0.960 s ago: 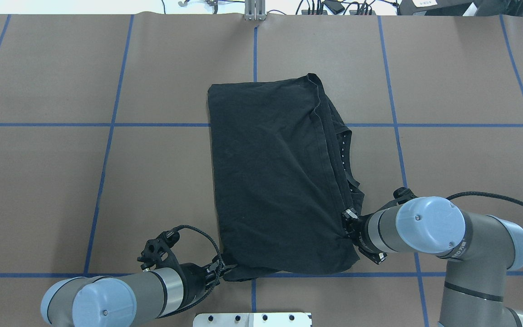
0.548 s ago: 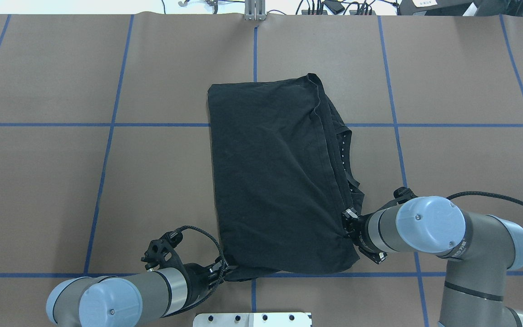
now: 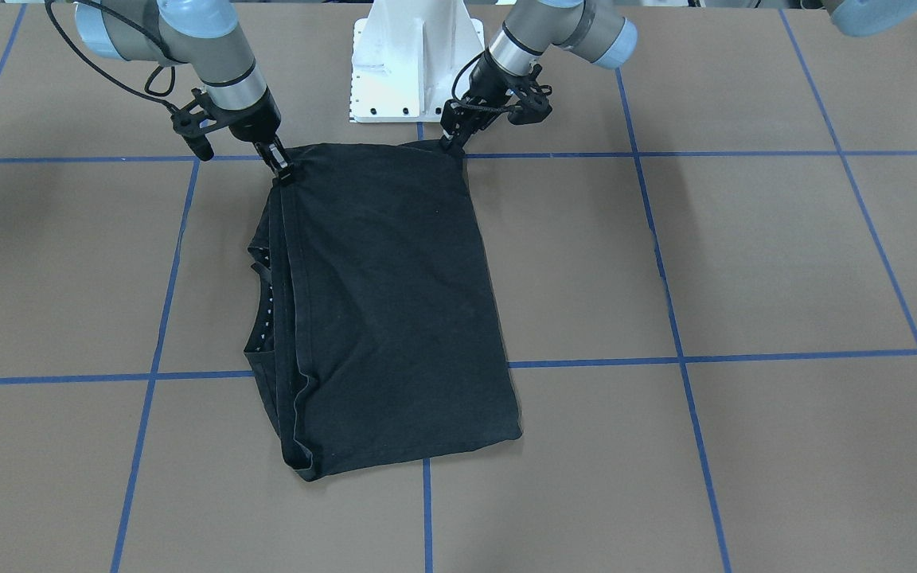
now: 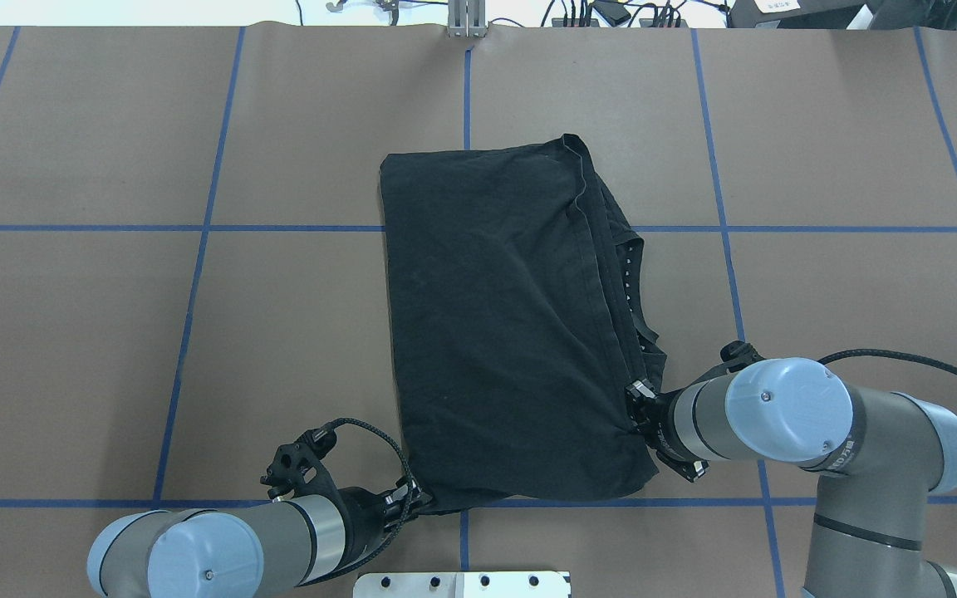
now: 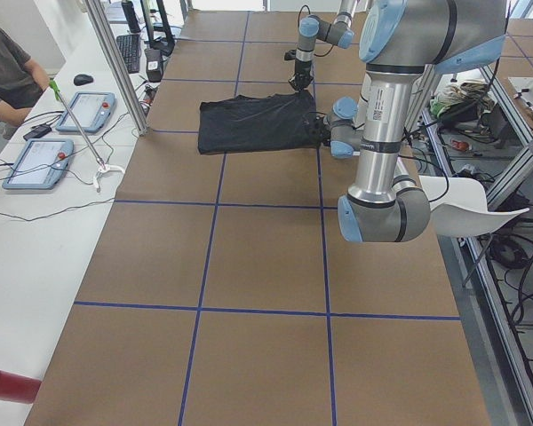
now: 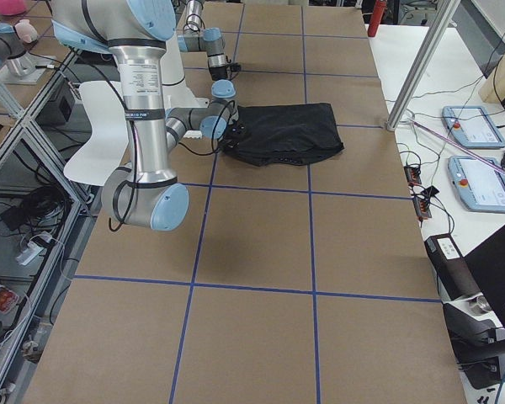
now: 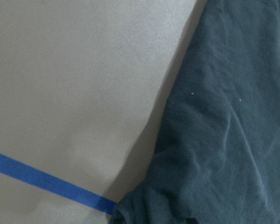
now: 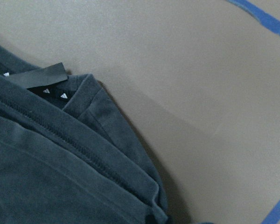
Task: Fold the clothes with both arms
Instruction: 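Lift the near edge with both grippers and fold it over toward the far edge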
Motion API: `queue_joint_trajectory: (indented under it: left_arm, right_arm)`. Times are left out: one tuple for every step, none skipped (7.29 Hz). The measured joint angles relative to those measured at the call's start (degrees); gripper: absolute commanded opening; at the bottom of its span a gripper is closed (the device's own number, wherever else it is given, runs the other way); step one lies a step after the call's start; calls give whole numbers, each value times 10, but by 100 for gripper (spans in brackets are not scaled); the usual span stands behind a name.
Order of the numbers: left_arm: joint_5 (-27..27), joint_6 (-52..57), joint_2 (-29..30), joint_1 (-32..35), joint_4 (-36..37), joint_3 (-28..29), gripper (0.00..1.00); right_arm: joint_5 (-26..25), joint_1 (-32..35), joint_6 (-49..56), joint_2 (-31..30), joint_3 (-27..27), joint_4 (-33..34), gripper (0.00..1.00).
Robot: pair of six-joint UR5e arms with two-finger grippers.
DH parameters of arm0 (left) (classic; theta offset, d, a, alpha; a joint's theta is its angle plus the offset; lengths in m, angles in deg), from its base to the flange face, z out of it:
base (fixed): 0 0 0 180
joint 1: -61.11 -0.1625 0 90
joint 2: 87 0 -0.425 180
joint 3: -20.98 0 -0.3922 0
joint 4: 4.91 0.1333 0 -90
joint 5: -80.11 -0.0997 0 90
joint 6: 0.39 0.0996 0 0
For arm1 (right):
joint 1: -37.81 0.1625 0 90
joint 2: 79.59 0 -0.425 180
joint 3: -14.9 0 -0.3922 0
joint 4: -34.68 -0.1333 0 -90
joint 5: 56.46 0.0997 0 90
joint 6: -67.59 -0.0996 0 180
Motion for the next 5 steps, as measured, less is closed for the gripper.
queue_joint_trajectory:
  left_arm:
    - [4, -4, 0, -1, 0, 0, 0]
    - [14, -6, 0, -1, 3, -3, 0]
    - [26, -7, -1, 0, 7, -10, 0]
    - [32, -7, -3, 1, 9, -23, 0]
    - [40, -7, -7, 3, 15, -42, 0]
  right_arm:
    - [0, 0, 0, 0, 0, 0, 0]
    - [0, 0, 0, 0, -1, 0, 0]
    - [0, 1, 0, 0, -5, 0, 0]
    - [0, 1, 0, -1, -12, 0, 0]
    - [1, 2, -1, -3, -20, 1, 0]
